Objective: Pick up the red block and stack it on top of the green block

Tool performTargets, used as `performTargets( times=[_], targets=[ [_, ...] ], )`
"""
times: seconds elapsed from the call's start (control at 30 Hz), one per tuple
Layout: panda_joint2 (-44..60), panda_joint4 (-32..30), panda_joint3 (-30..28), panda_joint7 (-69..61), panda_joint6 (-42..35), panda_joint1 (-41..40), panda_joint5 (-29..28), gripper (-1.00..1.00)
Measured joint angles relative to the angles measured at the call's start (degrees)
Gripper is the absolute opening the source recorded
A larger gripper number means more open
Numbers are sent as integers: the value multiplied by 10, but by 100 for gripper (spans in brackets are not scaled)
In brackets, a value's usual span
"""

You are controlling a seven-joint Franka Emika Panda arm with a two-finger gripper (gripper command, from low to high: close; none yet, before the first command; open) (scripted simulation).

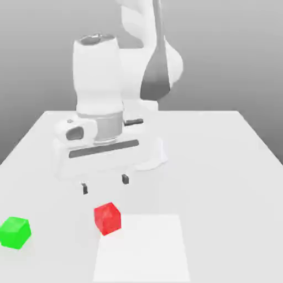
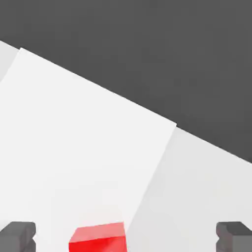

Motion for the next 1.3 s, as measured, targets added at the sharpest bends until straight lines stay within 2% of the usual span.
performTargets(
  times=[0.13,0.3,0.33,0.57,0.73,0.83,0.93,1.1,1.3],
  targets=[
    [68,1,14,-59,53,-1,61,0],
    [145,12,97,-130,115,-60,158,0],
    [158,13,114,-139,126,-74,171,-100],
    [160,14,118,-141,126,-77,174,-100],
    [94,4,66,-76,74,-48,83,-100],
    [49,-3,58,-40,38,-56,33,-100],
    [16,-3,55,-17,3,-69,6,-100],
    [50,86,23,13,-56,-143,16,-100],
    [110,209,-13,26,-123,-218,70,-100]
  ],
)
